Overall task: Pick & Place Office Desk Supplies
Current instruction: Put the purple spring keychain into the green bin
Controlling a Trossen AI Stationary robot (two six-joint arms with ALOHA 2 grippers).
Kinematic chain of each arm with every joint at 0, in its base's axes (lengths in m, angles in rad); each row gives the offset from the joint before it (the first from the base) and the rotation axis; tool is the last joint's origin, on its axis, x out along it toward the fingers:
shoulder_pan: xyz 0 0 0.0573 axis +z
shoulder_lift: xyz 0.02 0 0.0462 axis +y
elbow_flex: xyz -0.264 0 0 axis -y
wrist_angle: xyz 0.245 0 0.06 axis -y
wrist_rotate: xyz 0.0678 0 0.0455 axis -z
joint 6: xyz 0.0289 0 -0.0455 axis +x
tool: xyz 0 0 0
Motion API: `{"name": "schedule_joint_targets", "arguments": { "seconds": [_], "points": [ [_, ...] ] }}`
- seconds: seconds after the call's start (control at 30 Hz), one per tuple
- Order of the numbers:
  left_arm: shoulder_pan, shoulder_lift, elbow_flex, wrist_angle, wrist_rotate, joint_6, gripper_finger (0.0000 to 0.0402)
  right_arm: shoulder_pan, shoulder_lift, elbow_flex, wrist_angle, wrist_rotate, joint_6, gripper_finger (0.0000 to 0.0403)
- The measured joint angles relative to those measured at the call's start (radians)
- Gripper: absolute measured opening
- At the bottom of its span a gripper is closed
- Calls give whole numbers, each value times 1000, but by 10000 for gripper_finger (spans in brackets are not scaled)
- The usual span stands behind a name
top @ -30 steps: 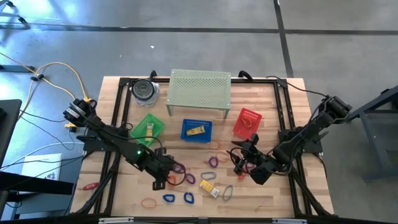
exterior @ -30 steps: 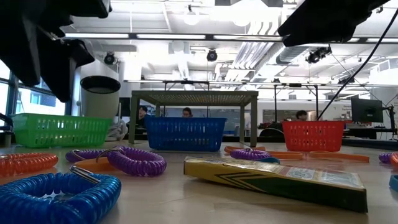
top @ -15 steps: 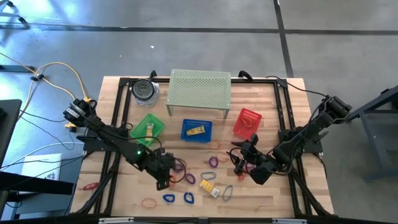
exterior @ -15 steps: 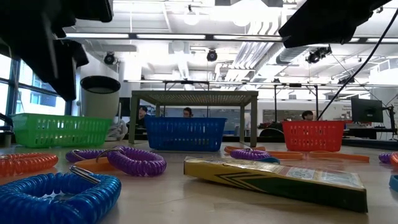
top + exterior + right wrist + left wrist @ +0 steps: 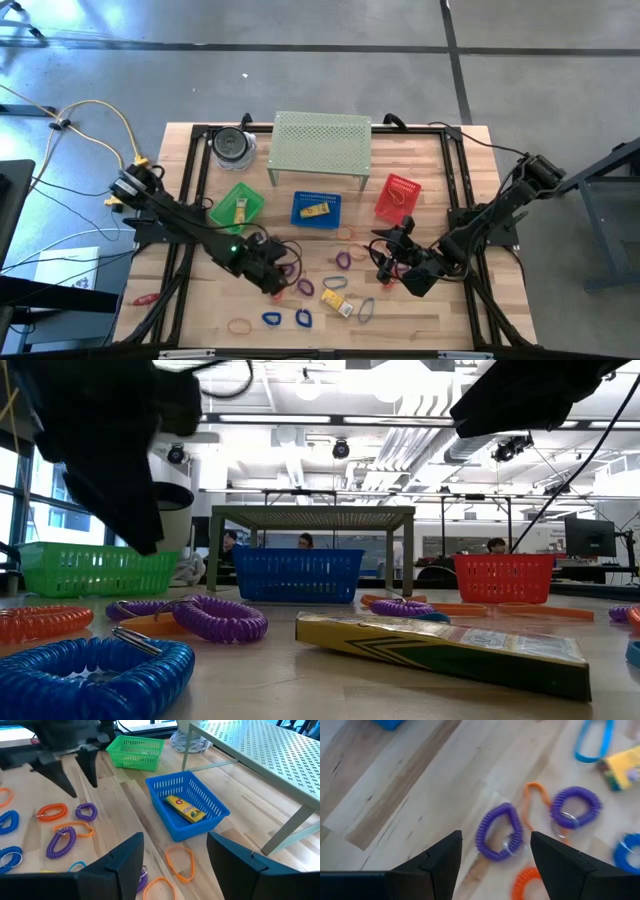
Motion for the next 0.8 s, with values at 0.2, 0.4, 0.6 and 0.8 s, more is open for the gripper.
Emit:
{"name": "schedule_joint_targets", "arguments": {
  "seconds": [0.2, 0.4, 0.6, 0.8],
  "points": [
    [32, 23, 0, 0, 41, 50, 230, 0, 0, 0, 2, 4, -22, 207],
    [40, 38, 0, -2, 46, 148, 230, 0, 0, 0, 6, 5, -27, 207],
    [40, 64, 0, 22, 55, 251, 230, 0, 0, 0, 6, 4, -27, 207],
    [40, 114, 1, 22, 77, 388, 230, 0, 0, 0, 7, 4, -27, 207]
  ]
}}
